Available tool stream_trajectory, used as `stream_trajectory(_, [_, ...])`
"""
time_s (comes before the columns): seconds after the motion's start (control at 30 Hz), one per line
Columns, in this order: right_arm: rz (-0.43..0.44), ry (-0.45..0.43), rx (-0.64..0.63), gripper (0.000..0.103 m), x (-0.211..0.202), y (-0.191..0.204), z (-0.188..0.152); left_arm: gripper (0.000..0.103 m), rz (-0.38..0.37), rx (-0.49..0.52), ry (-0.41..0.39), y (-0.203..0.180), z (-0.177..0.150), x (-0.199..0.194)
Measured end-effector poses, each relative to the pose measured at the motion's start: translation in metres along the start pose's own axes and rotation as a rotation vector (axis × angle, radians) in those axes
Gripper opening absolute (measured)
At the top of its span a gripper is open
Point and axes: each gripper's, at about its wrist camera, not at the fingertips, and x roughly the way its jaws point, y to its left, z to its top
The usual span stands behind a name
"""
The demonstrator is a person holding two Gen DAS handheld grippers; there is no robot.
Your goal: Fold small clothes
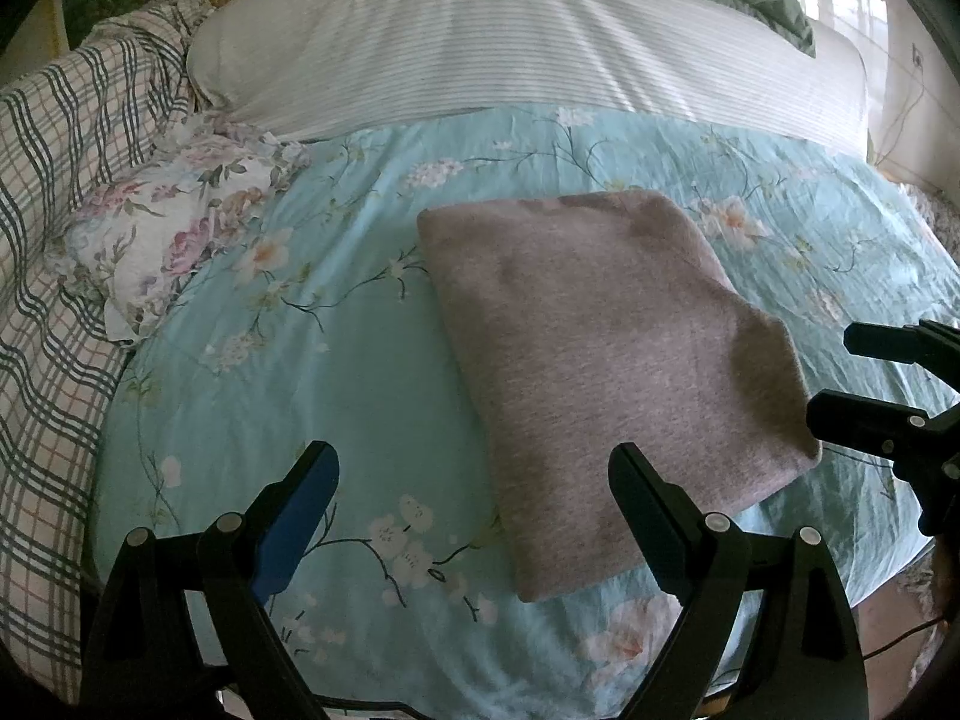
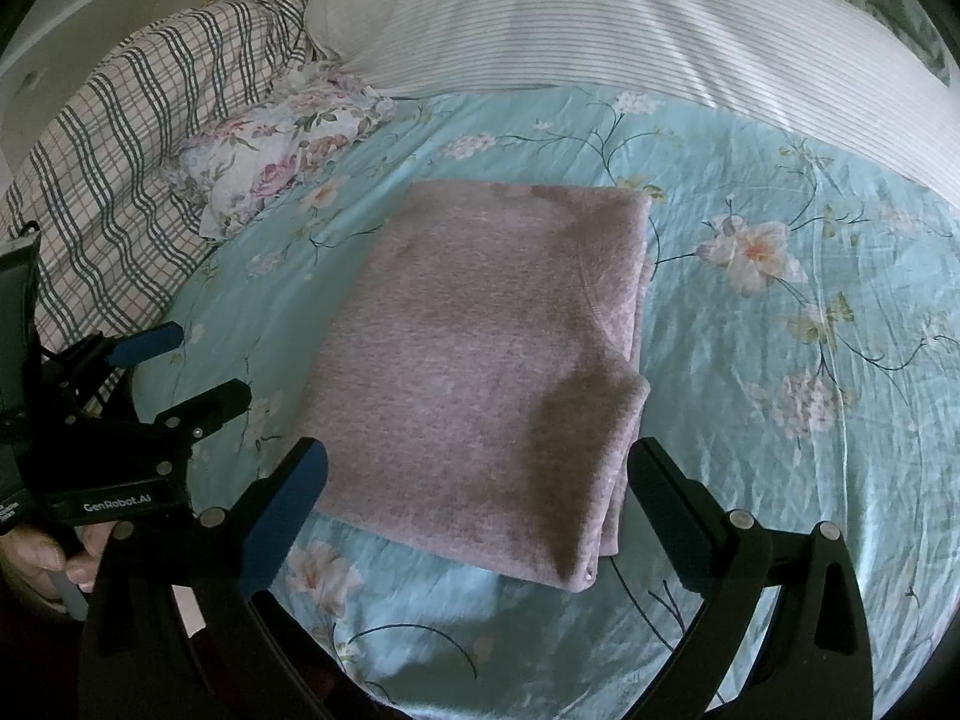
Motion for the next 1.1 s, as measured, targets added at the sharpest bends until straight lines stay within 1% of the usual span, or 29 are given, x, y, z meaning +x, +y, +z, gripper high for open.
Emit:
stream_trajectory(0.33, [-0.003,-0.01,0.004,0.1,0.002,-0.001,0.002,0.092,-0.002,0.002,0.002,0.0,0.001,0.002])
stream_trajectory(0.57, [0.0,-0.014,0.021,0.1,0.009,-0.023,0.019,0.092,-0.004,-0.003,-0.01,0.006,0.013,0.011])
stream_trajectory(0.67, [0.007,-0.006,0.041,0.1,0.016,-0.034,0.023,0.092,0.01,0.006,-0.023,0.008,0.019,0.015])
stream_trajectory(0.77, [0.013,0.005,0.052,0.1,0.024,-0.04,0.027,0.092,0.016,0.01,-0.018,0.009,0.022,0.021])
stream_trajectory(0.9, [0.021,0.013,0.052,0.1,0.032,-0.044,0.031,0.092,0.022,0.002,-0.013,0.013,0.027,0.027])
stream_trajectory(1.1, [0.029,0.021,0.052,0.1,0.039,-0.046,0.035,0.092,0.011,-0.019,-0.006,0.02,0.031,0.032])
